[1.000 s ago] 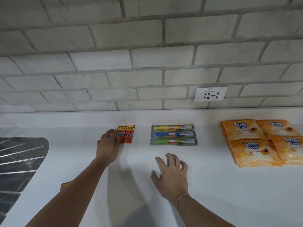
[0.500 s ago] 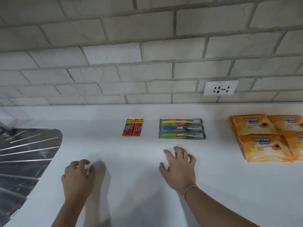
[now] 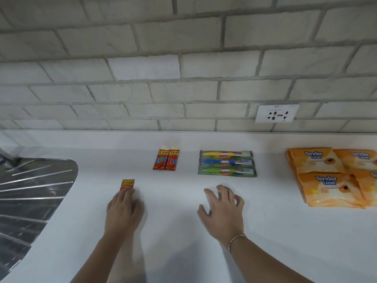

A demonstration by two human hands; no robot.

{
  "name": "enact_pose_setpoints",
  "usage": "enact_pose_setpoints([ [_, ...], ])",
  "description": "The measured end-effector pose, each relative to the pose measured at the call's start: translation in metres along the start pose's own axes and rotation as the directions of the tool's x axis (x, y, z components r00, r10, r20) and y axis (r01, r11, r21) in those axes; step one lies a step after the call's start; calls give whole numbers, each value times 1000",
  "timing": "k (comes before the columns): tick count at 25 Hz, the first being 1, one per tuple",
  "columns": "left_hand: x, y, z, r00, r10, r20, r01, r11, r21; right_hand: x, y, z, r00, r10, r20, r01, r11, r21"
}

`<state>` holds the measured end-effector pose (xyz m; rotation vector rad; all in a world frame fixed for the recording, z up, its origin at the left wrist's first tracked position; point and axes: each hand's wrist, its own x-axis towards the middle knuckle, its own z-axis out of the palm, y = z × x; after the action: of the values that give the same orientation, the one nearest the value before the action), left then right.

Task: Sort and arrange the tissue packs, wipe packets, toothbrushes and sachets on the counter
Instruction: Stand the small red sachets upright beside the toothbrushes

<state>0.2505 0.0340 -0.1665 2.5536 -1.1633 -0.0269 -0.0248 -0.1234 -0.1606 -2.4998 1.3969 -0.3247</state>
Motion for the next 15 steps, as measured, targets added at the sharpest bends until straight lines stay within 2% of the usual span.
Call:
enact_pose_setpoints([
  [7,84,36,27,962,197,189,-185,980,-78,0,-1,0,1000,6,19,-6,1000,-9],
  [9,89,42,27,971,203,125,-196,979,-62,0,0,1,1000,10,9,-10,1000,-10],
  [12,76,43,22,978,180,-104,-190,978,-90,0,0,2,1000,10,9,-10,1000,-12],
  [15,72,45,20,983,148,-105,-159,982,-100,0,-1,2,1000,9,6,-9,1000,-16],
])
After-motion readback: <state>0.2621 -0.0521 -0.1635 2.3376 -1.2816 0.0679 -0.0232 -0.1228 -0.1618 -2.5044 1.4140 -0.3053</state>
